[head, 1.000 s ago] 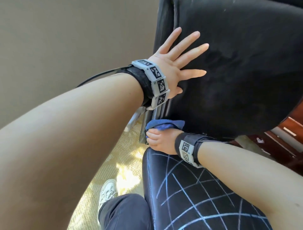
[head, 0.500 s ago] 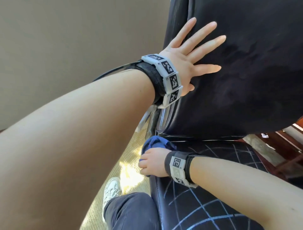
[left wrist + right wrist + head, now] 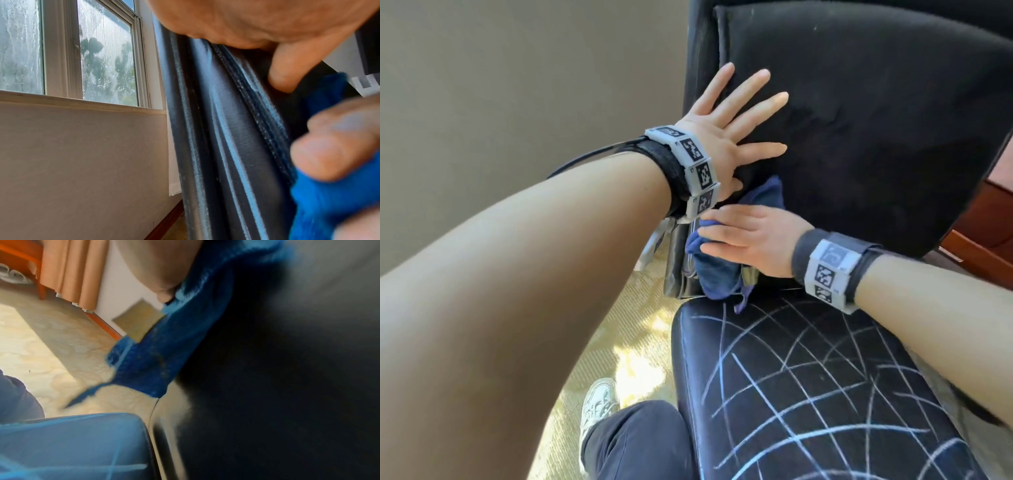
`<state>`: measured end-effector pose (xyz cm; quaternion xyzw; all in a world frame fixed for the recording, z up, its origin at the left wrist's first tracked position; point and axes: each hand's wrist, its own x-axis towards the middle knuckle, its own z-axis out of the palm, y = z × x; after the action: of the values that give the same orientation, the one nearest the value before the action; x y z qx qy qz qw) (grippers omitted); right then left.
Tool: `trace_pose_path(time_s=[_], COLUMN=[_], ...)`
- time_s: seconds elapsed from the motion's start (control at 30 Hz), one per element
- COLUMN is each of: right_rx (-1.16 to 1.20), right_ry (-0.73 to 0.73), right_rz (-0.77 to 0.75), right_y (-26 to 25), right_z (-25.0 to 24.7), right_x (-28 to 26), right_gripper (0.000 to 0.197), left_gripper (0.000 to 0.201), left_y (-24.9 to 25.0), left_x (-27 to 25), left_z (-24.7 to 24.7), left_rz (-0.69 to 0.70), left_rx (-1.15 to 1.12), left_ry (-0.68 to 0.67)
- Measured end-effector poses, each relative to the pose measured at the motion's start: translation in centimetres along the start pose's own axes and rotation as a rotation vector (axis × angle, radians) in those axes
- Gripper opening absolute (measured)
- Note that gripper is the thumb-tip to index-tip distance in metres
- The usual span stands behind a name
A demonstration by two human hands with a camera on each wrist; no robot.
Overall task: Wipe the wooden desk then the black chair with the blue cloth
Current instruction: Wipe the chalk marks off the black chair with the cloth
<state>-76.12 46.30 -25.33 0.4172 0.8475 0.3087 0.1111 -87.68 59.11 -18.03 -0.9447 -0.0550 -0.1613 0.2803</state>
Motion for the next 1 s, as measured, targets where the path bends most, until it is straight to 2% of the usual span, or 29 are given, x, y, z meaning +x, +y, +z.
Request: trace_pose_path(time_s=[0.07, 0.1, 0.17, 0.23, 0.33, 0.4, 0.43, 0.53, 0.57, 0.63, 0.67, 0.77, 0.83, 0.9, 1.0], right_rx=[-0.016, -0.044, -0.081, -0.071, -0.120, -0.134, -0.119, -0.146, -0.154, -0.096, -0.043, 0.214, 0.318, 0.387, 0.467], right_ry=[-0.020, -0.037, -0.040, -0.023, 0.033, -0.031, -0.120, -0.273, -0.294, -0.321, -0.305, -0.209, -0.158, -0.108, -0.124], right_rz=[-0.003, -0.002, -0.004, -0.012, -0.099, -0.168, -0.178, -0.187, -0.228, -0.281, -0.277, -0.148, 0.008, 0.154, 0.446], right_y=[-1.1, -1.8, -2.9, -3.4, -3.9, -4.3, -4.6, -6.0, -6.9, -7.9, -8.4, -9.3, -9.3, -9.2, -8.8], right_z=[2.5, 3.5, 5.2, 5.7, 6.6, 7.3, 7.8, 9.0, 9.5, 9.6, 9.4, 8.1, 7.2, 5.9, 4.1], right_x=[0.3, 0.5, 0.9, 1.2, 1.6, 2.0, 2.3, 3.0, 3.0, 3.0, 2.6, 0.0, -2.4, -5.0, -8.6], right_gripper=[0.051, 0.052, 0.044, 0.043, 0.031, 0.024, 0.026, 0.054, 0.050, 0.019, 0.014, 0.010, 0.024, 0.029, 0.031], left_gripper=[0.070, 0.070, 0.070, 0.070, 0.069, 0.069, 0.070, 0.070, 0.070, 0.070, 0.071, 0.071, 0.072, 0.073, 0.074], left_y=[-0.2, -0.2, -0.4, -0.4, -0.4, -0.4, -0.4, -0.4, -0.3, -0.2, -0.1, 0.5, 1.5, 3.3, 7.8], left_x=[0.1, 0.1, 0.1, 0.2, 0.4, 0.6, 0.7, 0.9, 1.0, 1.0, 1.0, 0.9, 0.8, 0.9, 1.8], left_z=[0.4, 0.6, 1.0, 1.1, 1.1, 1.1, 1.2, 1.3, 1.3, 1.0, 0.7, -0.5, -1.3, -2.3, -3.6], left_rz=[-0.001, 0.000, 0.002, 0.009, 0.021, 0.027, 0.029, 0.034, 0.029, 0.019, 0.019, 0.011, -0.018, -0.059, 0.039], left_rx=[0.016, 0.026, 0.025, 0.016, 0.013, 0.013, 0.010, 0.013, 0.018, 0.022, 0.024, 0.028, 0.033, 0.069, 0.152], left_ry=[-0.009, -0.011, -0.001, 0.012, 0.038, 0.041, 0.040, 0.042, 0.033, 0.007, -0.008, -0.070, -0.102, -0.141, -0.223])
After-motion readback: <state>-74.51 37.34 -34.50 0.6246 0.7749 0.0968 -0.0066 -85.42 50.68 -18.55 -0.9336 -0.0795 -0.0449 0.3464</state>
